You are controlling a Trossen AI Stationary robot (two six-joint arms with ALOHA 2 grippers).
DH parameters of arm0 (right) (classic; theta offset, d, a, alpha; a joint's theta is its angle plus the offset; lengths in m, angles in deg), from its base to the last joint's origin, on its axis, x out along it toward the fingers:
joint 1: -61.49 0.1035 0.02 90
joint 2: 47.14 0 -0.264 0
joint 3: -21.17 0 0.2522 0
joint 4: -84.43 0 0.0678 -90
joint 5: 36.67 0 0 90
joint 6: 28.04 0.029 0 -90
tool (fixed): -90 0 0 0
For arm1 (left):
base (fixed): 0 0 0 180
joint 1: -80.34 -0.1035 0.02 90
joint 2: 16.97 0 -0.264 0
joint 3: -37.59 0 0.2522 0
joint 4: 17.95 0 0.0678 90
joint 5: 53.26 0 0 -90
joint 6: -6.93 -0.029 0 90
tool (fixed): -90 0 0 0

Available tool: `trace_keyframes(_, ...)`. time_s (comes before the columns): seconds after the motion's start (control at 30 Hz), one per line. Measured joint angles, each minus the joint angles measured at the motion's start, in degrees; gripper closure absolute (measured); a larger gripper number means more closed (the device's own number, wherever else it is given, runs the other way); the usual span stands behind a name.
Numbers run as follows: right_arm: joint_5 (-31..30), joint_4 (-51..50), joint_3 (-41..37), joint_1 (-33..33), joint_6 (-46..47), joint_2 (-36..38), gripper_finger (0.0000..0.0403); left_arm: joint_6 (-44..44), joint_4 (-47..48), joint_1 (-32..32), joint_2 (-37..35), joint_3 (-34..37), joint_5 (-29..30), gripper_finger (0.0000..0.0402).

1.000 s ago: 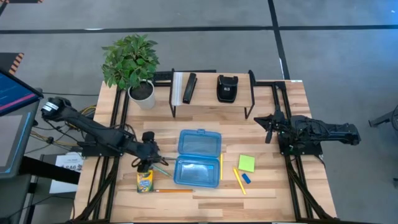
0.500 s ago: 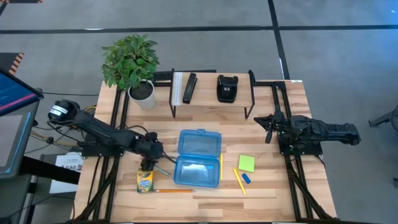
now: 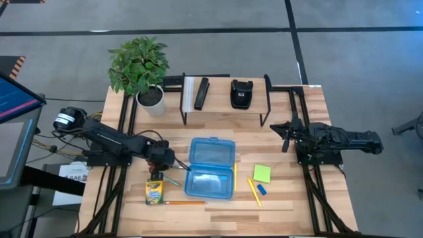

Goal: Pack school essentials
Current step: Put the red scissors into the supply box

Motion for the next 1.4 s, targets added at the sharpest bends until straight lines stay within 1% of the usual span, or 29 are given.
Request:
trace_keyframes(0.13, 0.0, 0.0, 0.0, 0.0, 0.0, 0.0, 0.0377, -0.9, 2.2, -0.5, 0.1, -1.3, 0.1, 0.0331)
trace_keyframes(0.27, 0.0, 0.0, 0.0, 0.0, 0.0, 0.0, 0.0377, -1.6, 5.8, -0.5, 0.1, -3.1, 2.5, 0.0331)
trace_keyframes(0.73, 0.0, 0.0, 0.0, 0.0, 0.0, 0.0, 0.0377, -2.2, 20.7, -0.5, -0.4, -12.9, 7.8, 0.0335)
trace_keyframes(0.83, 0.0, 0.0, 0.0, 0.0, 0.0, 0.0, 0.0377, -2.1, 20.8, -0.2, -1.4, -15.1, 7.1, 0.0335)
trace_keyframes(0.93, 0.0, 0.0, 0.0, 0.0, 0.0, 0.0, 0.0377, -1.5, 20.1, 1.5, -1.6, -19.1, 6.7, 0.0335)
trace_keyframes(1.03, 0.0, 0.0, 0.0, 0.0, 0.0, 0.0, 0.0377, -1.7, 15.2, 3.9, -1.1, -22.5, 6.1, 0.0335)
trace_keyframes(1.1, 0.0, 0.0, 0.0, 0.0, 0.0, 0.0, 0.0377, -2.5, 12.1, 5.2, 0.7, -24.9, 5.6, 0.0335)
trace_keyframes(1.17, 0.0, 0.0, 0.0, 0.0, 0.0, 0.0, 0.0377, -3.3, 11.2, 6.1, 3.9, -27.5, 5.6, 0.0335)
trace_keyframes(1.33, 0.0, -0.3, 0.0, 0.0, 0.0, 0.0, 0.0377, -7.0, 9.8, 6.2, 16.5, -35.6, 5.6, 0.0335)
trace_keyframes(1.4, 0.0, -0.2, 0.0, 0.0, 0.0, 0.0, 0.0377, -8.5, 9.9, 5.7, 21.1, -38.9, 4.7, 0.0335)
